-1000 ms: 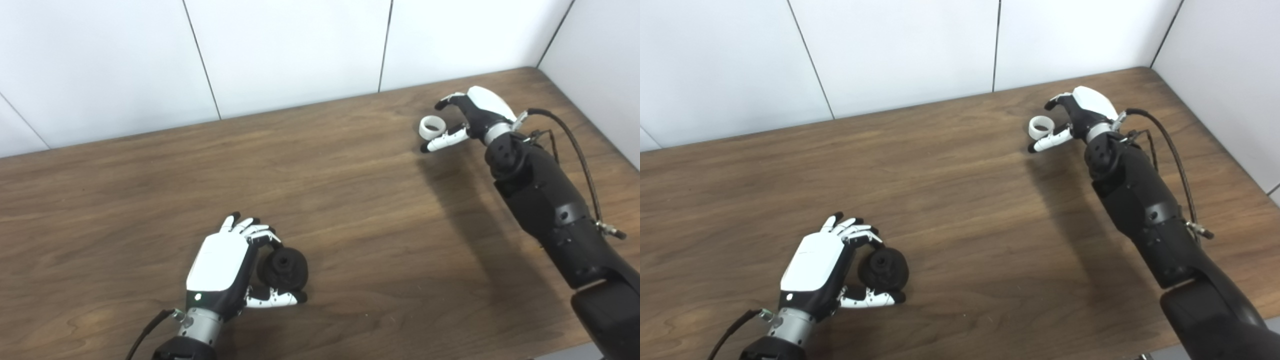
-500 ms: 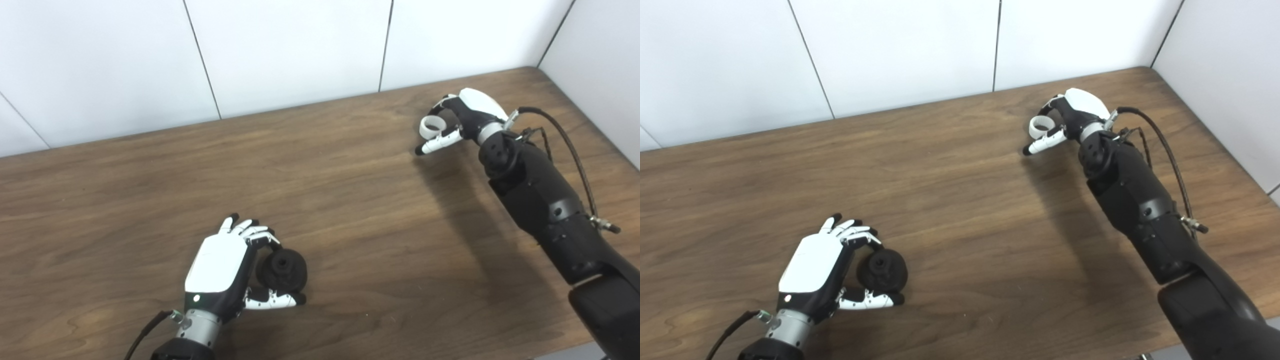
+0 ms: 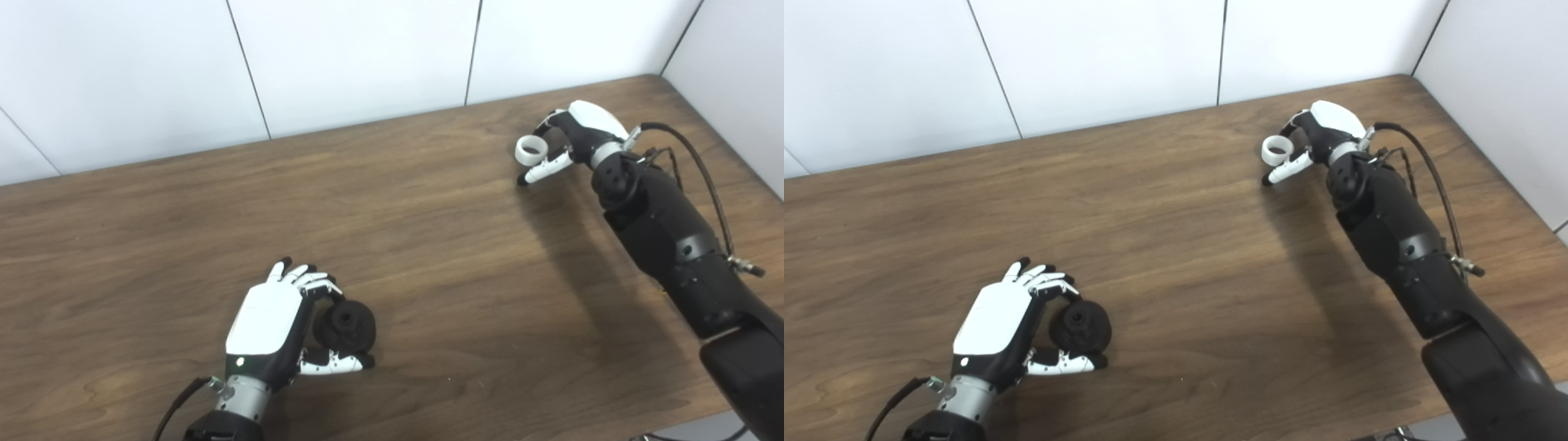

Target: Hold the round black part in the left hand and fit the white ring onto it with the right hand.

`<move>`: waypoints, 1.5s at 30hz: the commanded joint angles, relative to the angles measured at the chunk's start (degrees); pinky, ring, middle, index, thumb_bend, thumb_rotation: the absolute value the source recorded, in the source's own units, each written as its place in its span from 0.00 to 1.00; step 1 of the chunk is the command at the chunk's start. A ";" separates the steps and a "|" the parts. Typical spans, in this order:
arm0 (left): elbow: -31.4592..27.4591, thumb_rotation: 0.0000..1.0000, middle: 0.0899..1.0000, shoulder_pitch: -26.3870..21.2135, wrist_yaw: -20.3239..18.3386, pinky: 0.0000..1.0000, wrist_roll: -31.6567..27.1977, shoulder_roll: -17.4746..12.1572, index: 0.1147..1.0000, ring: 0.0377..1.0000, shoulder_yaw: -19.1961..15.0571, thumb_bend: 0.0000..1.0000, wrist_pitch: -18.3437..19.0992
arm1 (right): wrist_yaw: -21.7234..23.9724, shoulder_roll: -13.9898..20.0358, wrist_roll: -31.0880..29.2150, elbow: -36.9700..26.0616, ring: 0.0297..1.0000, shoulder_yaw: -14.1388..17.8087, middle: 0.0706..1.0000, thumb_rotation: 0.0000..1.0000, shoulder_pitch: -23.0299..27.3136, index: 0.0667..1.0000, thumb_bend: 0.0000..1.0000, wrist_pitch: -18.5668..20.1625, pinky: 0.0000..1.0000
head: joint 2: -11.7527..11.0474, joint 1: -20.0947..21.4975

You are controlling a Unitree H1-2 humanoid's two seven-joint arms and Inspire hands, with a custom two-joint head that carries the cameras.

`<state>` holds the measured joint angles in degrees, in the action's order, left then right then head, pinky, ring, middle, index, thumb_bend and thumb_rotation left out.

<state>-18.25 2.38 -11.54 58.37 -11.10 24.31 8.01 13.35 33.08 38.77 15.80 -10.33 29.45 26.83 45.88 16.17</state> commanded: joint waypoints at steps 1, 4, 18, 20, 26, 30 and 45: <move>0.12 0.06 0.75 0.90 -1.95 0.99 1.26 -0.98 0.42 0.88 -0.02 0.53 0.60 | -0.72 1.83 0.47 -1.59 0.98 0.81 0.92 0.29 2.76 0.65 0.81 -0.17 0.88 | 0.01 -0.02; -0.05 0.06 0.75 0.82 -2.26 1.00 1.54 -0.82 0.42 0.88 0.02 0.53 0.84 | -0.45 1.89 0.65 -1.57 0.98 0.57 0.92 0.29 2.86 0.65 0.80 -0.13 0.88 | 0.15 0.09; -0.99 0.06 0.75 1.05 -3.08 0.99 1.69 -0.81 0.42 0.88 -0.07 0.53 1.01 | -0.58 1.55 0.80 -2.07 0.96 -0.14 0.90 0.25 2.83 0.62 0.78 -0.44 0.86 | 0.68 -0.18; -1.14 0.06 0.75 1.04 -3.36 1.00 1.91 -0.84 0.42 0.88 -0.05 0.53 1.05 | -0.68 1.43 0.92 -1.97 0.96 -0.31 0.90 0.25 2.81 0.62 0.79 -0.48 0.85 | 0.68 -0.18; -1.34 0.06 0.75 1.34 -3.34 0.99 1.71 -0.60 0.42 0.88 -0.37 0.53 0.82 | -0.38 1.30 0.90 -2.13 0.95 -0.67 0.89 0.26 2.62 0.64 0.79 -0.49 0.85 | 0.94 -0.24; -1.44 0.06 0.75 1.41 -3.27 0.99 1.77 -0.58 0.42 0.88 -0.42 0.53 0.58 | -0.71 1.25 0.83 -2.09 0.95 -0.79 0.89 0.25 2.51 0.64 0.79 -0.70 0.85 | 1.20 -0.24; -1.70 0.06 0.75 1.54 -3.57 0.99 1.68 -0.61 0.42 0.88 -0.41 0.53 0.28 | -0.42 0.83 0.94 -2.17 0.95 -1.06 0.89 0.24 2.52 0.64 0.78 -0.41 0.86 | 1.38 -0.54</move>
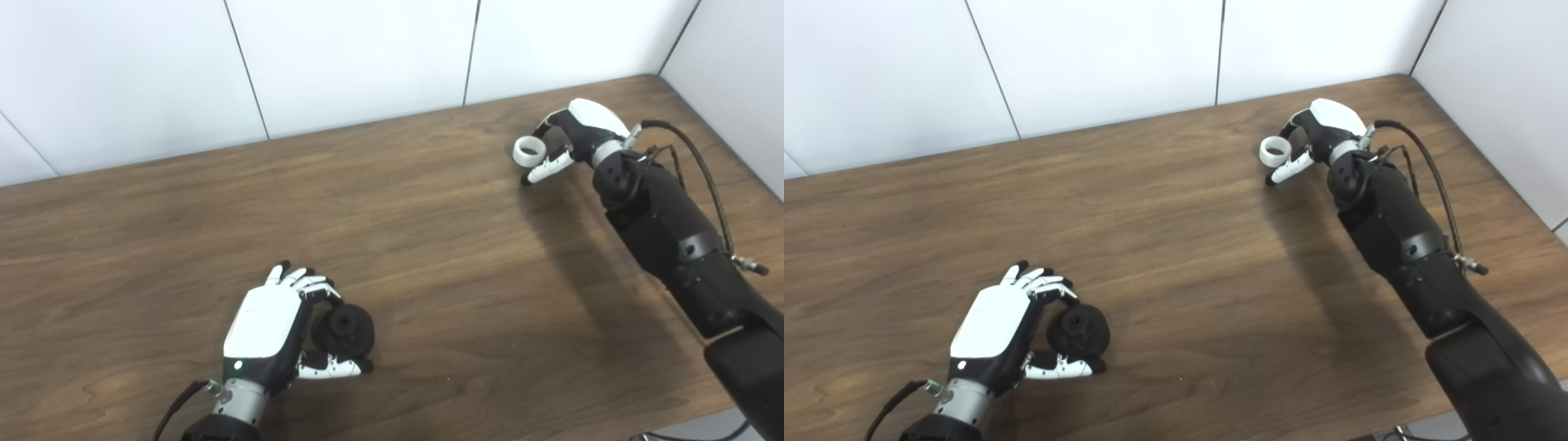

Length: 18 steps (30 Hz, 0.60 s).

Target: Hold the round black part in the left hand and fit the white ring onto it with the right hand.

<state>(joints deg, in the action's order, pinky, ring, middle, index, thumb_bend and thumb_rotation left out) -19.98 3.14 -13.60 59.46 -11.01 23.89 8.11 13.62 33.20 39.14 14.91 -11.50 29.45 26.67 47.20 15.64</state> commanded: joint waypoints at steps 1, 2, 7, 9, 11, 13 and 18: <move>0.02 0.06 0.75 0.76 -1.56 0.99 0.67 -0.70 0.42 0.88 0.02 0.53 0.19 | -0.71 0.69 0.60 -1.22 0.95 0.07 0.89 0.24 2.54 0.64 0.78 -0.24 0.86 | 0.06 -0.01; 0.00 0.06 0.75 0.74 -1.58 0.99 0.77 -0.70 0.42 0.88 0.03 0.53 0.21 | -0.81 0.58 0.57 -1.22 0.95 0.14 0.89 0.24 2.52 0.64 0.78 -0.20 0.86 | 0.06 -0.01; -0.46 0.06 0.75 0.86 -2.11 0.99 0.78 -0.56 0.42 0.88 -0.06 0.53 0.53 | -0.86 0.50 0.52 -1.23 0.95 0.17 0.89 0.22 2.56 0.64 0.79 -0.20 0.86 | 0.30 0.03; -0.56 0.06 0.75 0.91 -2.25 0.99 0.69 -0.53 0.42 0.88 -0.10 0.52 0.55 | -1.06 0.46 0.44 -1.08 0.95 0.16 0.89 0.23 2.59 0.64 0.79 -0.37 0.86 | 0.44 -0.01; -0.63 0.06 0.75 0.94 -2.37 0.99 0.69 -0.50 0.42 0.88 -0.10 0.53 0.54 | -1.17 0.37 0.25 -1.11 0.94 0.21 0.88 0.23 2.54 0.64 0.80 -0.55 0.86 | 0.44 -0.01; -0.52 0.06 0.76 0.94 -2.16 0.99 0.79 -0.55 0.42 0.88 -0.08 0.53 0.36 | -1.13 0.30 0.28 -0.99 0.94 0.08 0.88 0.23 2.59 0.64 0.80 -0.59 0.86 | 0.44 -0.01; -0.56 0.06 0.75 1.02 -2.19 0.99 0.73 -0.48 0.42 0.88 -0.16 0.53 0.36 | -0.95 0.17 0.43 -0.86 0.94 -0.21 0.88 0.23 2.66 0.64 0.80 -0.49 0.86 | 0.44 -0.01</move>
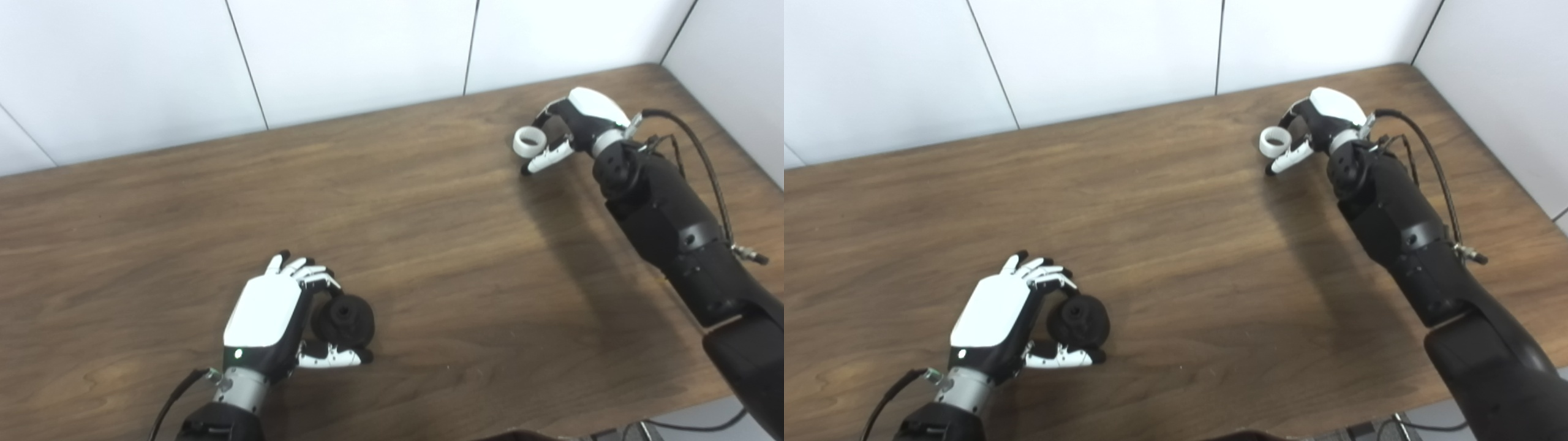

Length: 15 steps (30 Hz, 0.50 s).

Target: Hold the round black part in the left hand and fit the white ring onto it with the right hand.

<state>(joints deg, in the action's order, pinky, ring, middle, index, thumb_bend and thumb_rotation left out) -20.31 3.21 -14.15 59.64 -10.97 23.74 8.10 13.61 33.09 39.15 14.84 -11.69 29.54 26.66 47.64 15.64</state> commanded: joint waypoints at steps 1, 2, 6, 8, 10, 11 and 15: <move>-0.31 0.06 0.76 0.94 -1.79 0.99 0.63 -0.51 0.42 0.88 0.01 0.53 0.45 | -0.86 0.25 0.39 -0.87 0.94 -0.03 0.88 0.23 2.56 0.64 0.80 -0.42 0.86 | 0.00 -0.01; -0.36 0.06 0.76 0.95 -1.90 1.00 0.62 -0.49 0.42 0.89 0.01 0.53 0.52 | -0.81 0.26 0.42 -0.90 0.95 -0.09 0.88 0.23 2.57 0.64 0.79 -0.39 0.86 | 0.00 -0.01; -0.65 0.06 0.76 0.95 -2.27 1.00 0.91 -0.46 0.42 0.89 0.02 0.53 0.66 | -0.76 0.43 0.40 -0.81 0.94 -0.19 0.88 0.23 2.66 0.64 0.79 -0.52 0.86 | 0.34 -0.08; -0.57 0.06 0.75 0.94 -2.09 0.99 0.96 -0.44 0.42 0.89 0.02 0.53 0.54 | -0.72 0.44 0.42 -0.87 0.94 -0.21 0.88 0.23 2.69 0.64 0.79 -0.44 0.86 | 0.34 -0.08; -0.56 0.06 0.75 0.93 -2.12 0.99 0.87 -0.42 0.42 0.88 0.00 0.53 0.55 | -0.78 0.40 0.41 -0.88 0.94 -0.22 0.88 0.22 2.75 0.64 0.79 -0.41 0.85 | 0.34 -0.08; -0.55 0.06 0.75 0.96 -2.12 0.99 0.78 -0.38 0.42 0.88 -0.01 0.53 0.56 | -0.77 0.36 0.42 -0.83 0.94 -0.20 0.88 0.22 2.80 0.64 0.79 -0.32 0.86 | 0.37 -0.11; -0.43 0.06 0.75 1.01 -1.92 0.99 0.83 -0.24 0.42 0.88 0.03 0.53 0.53 | -1.01 0.28 0.38 -0.53 0.94 -0.23 0.88 0.22 2.97 0.64 0.79 -0.45 0.86 | 0.36 -0.16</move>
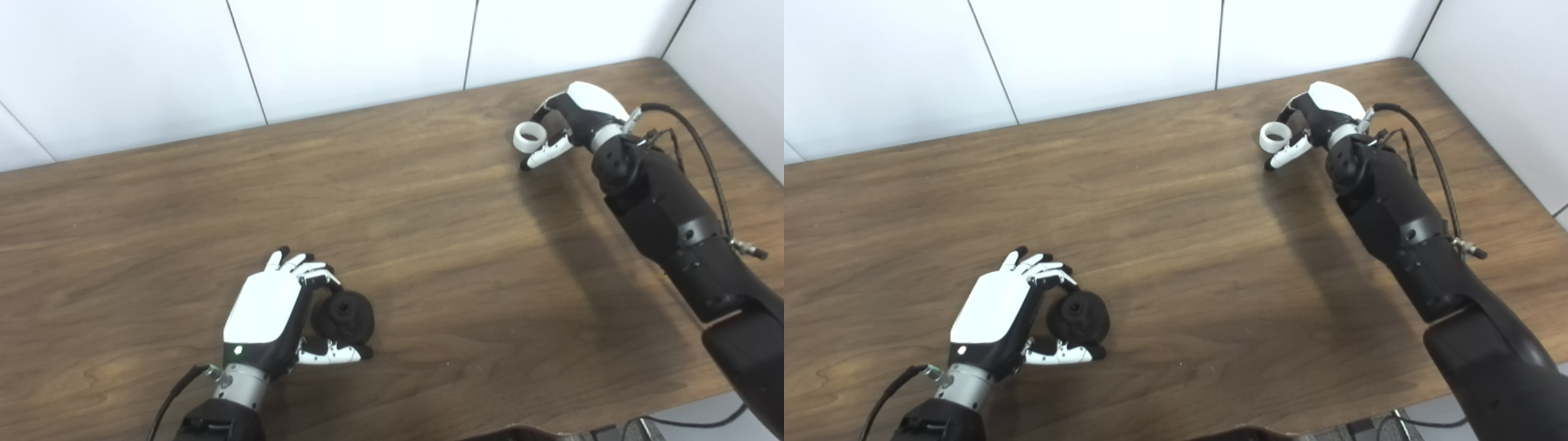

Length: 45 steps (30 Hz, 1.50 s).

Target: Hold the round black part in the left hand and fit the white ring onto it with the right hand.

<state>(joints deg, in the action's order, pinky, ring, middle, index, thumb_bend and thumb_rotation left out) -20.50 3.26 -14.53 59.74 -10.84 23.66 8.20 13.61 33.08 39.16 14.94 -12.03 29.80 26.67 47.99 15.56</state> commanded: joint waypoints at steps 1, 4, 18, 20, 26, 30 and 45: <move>-0.12 0.06 0.75 0.94 -1.34 0.99 0.70 -0.41 0.42 0.88 0.12 0.53 0.27 | -1.08 0.25 0.35 -0.59 0.94 0.13 0.88 0.22 2.75 0.64 0.79 -0.46 0.86 | 0.01 -0.07; 0.04 0.06 0.75 0.89 -1.06 0.99 0.58 -0.43 0.42 0.88 0.06 0.53 0.05 | -0.99 0.27 0.26 -0.60 0.94 0.11 0.88 0.22 2.82 0.64 0.79 -0.54 0.85 | 0.01 -0.13; -0.06 0.06 0.76 0.73 -1.71 0.99 0.84 -0.46 0.42 0.88 0.11 0.53 0.27 | -2.16 0.34 0.19 0.24 0.92 0.01 0.85 0.18 2.96 0.61 0.78 -1.92 0.84 | -0.04 -0.16; -0.11 0.06 0.76 0.74 -1.70 0.99 0.94 -0.46 0.42 0.88 0.14 0.53 0.27 | -2.40 0.35 0.03 0.27 0.92 0.10 0.85 0.18 2.88 0.61 0.78 -2.23 0.84 | -0.04 -0.16; -0.24 0.06 0.75 0.83 -1.60 0.99 0.87 -0.39 0.42 0.88 0.07 0.53 0.31 | -3.45 0.08 -0.36 0.24 0.91 0.52 0.83 0.16 2.57 0.58 0.79 -3.21 0.83 | 0.19 -0.19; -0.46 0.06 0.76 0.90 -1.96 1.00 0.62 -0.30 0.42 0.89 -0.03 0.53 0.57 | -3.60 0.01 -0.34 0.24 0.91 0.35 0.83 0.15 2.54 0.49 0.59 -3.07 0.83 | 0.36 -0.27; -0.46 0.06 0.75 0.95 -1.49 0.99 1.12 -0.32 0.42 0.88 0.04 0.53 0.26 | -5.05 0.26 -0.82 -0.57 0.88 0.38 0.79 0.13 1.58 0.45 0.52 -4.14 0.82 | 0.55 -0.23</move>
<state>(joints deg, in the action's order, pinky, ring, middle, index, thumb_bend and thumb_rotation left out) -20.54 3.30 -14.57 59.89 -10.62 23.62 8.15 9.51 32.25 38.01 15.98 -11.97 29.94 23.93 48.52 15.38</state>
